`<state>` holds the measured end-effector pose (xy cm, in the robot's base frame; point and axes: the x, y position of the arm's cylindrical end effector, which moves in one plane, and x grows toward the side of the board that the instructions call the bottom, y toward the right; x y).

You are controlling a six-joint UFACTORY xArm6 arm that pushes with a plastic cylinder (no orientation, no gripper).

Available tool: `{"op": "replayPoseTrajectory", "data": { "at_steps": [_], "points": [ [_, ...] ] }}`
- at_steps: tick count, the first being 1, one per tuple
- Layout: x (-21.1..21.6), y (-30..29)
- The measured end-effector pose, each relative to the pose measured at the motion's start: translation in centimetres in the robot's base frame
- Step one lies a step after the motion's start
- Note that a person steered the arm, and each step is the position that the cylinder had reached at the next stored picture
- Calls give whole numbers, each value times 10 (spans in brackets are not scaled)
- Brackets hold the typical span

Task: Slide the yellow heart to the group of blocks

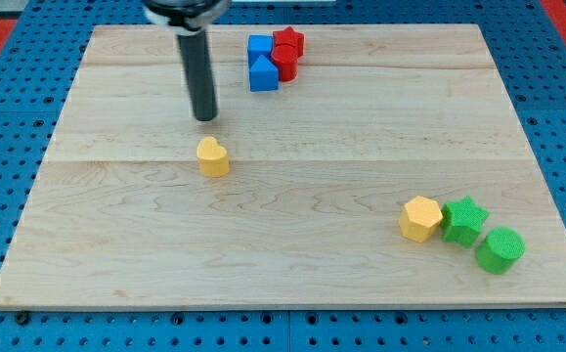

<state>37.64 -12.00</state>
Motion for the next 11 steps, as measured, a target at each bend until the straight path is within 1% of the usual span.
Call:
{"op": "replayPoseTrajectory", "data": {
  "at_steps": [1,2,3,4,5,6,7,8,10,11],
  "points": [
    [45,16],
    [81,84],
    [91,35],
    [100,43],
    [150,139],
    [173,168],
    [196,127],
    [240,161],
    [224,234],
    [220,246]
  ]
}}
